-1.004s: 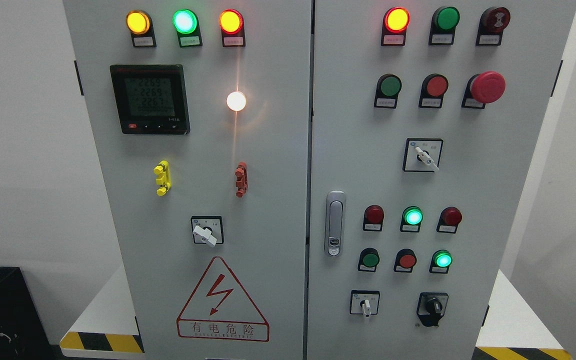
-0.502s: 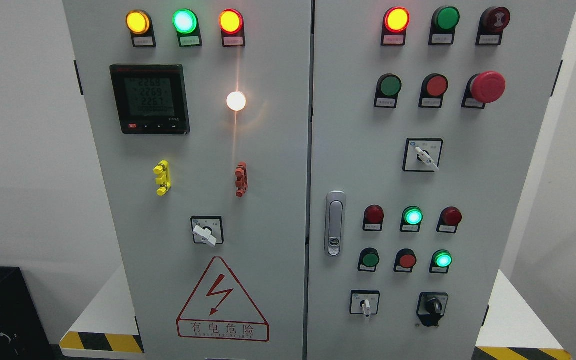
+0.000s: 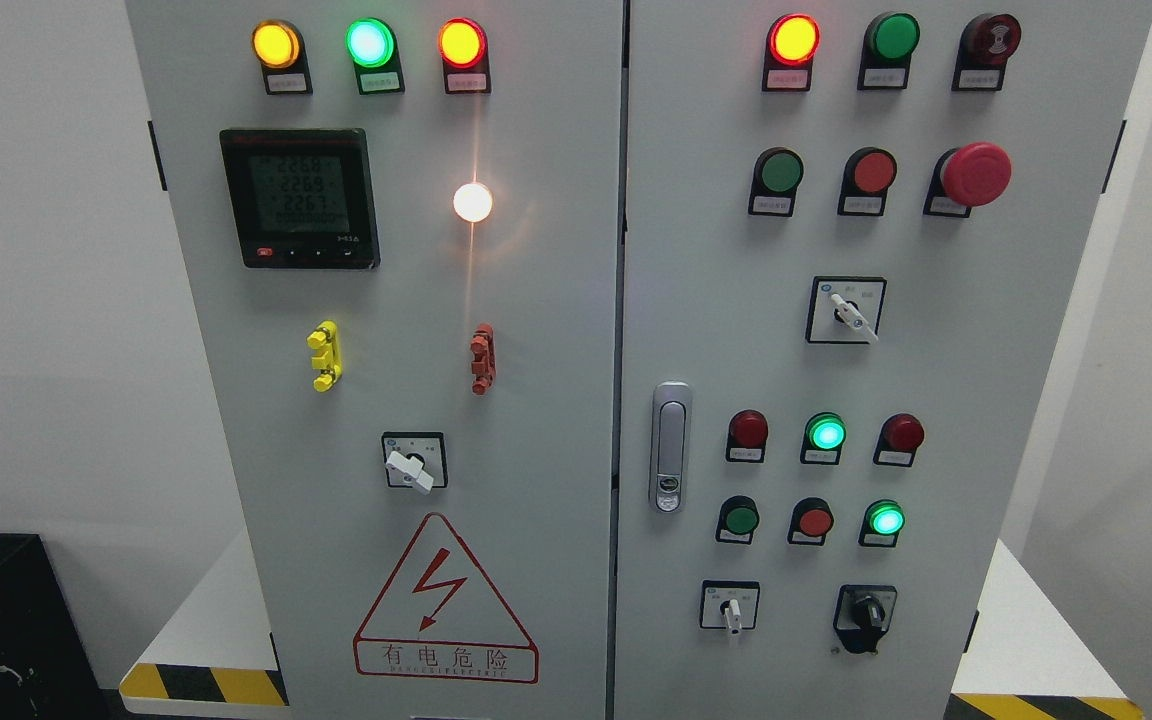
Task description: Flip black knob to close circuit
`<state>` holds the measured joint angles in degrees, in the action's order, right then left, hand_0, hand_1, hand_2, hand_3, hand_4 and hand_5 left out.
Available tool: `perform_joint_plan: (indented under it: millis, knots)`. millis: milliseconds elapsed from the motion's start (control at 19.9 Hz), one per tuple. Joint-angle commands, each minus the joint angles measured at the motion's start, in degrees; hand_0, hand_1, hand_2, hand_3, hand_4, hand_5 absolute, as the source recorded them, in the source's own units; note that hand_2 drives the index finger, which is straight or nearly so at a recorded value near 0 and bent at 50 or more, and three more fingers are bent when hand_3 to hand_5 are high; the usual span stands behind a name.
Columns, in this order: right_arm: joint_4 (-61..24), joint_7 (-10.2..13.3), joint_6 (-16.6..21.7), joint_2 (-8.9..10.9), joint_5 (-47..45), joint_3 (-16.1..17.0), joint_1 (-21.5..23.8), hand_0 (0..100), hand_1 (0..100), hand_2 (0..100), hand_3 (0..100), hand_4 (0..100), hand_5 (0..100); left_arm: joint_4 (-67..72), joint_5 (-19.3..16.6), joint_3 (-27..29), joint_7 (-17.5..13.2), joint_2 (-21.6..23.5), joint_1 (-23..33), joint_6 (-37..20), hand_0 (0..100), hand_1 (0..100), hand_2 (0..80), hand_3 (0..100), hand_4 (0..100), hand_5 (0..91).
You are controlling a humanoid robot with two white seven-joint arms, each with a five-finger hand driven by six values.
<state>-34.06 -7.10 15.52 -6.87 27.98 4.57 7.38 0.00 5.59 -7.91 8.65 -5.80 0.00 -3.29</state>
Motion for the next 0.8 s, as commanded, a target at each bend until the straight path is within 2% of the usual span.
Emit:
perform_joint_plan:
  millis: [0, 100, 201, 351, 552, 753]
  knots:
    - [-17.1, 3.4, -1.5, -0.07, 9.7, 3.5, 0.1, 0, 6, 36, 56, 49, 36, -1.8, -0.1, 0.0, 0.0, 0.0, 1.3, 0.0, 12, 56, 0.0, 0, 0, 0.0]
    - [-20.7, 5.3, -2.8, -0.07, 13.0, 3.4, 0.1, 0, 6, 40, 59, 51, 39, -1.8, 0.0, 0.0, 0.0, 0.0, 1.3, 0.0, 12, 56, 0.0, 0, 0, 0.0]
    - [-24.5, 6.1, -4.4, -0.07, 14.6, 3.1, 0.1, 0, 6, 46, 65, 57, 48, -1.8, 0.0, 0.0, 0.0, 0.0, 1.2, 0.0, 12, 56, 0.0, 0, 0, 0.0]
    - [-29.5, 7.6, -6.2, -0.07, 17.1, 2.7, -0.2, 0, 6, 53, 71, 63, 55, -1.8, -0.1, 0.0, 0.0, 0.0, 1.3, 0.0, 12, 56, 0.0, 0, 0, 0.0]
    - [-35.4, 10.8, -7.7, -0.16, 20.3, 1.9, -0.3, 0, 5, 60, 78, 69, 63, -1.8, 0.0, 0.0, 0.0, 0.0, 1.3, 0.0, 12, 56, 0.0, 0, 0, 0.0]
    - [-41.2, 13.2, -9.8, -0.16, 22.5, 1.5, -0.4, 0, 5, 71, 87, 76, 75, -1.8, 0.0, 0.0, 0.0, 0.0, 1.3, 0.0, 12, 56, 0.0, 0, 0, 0.0]
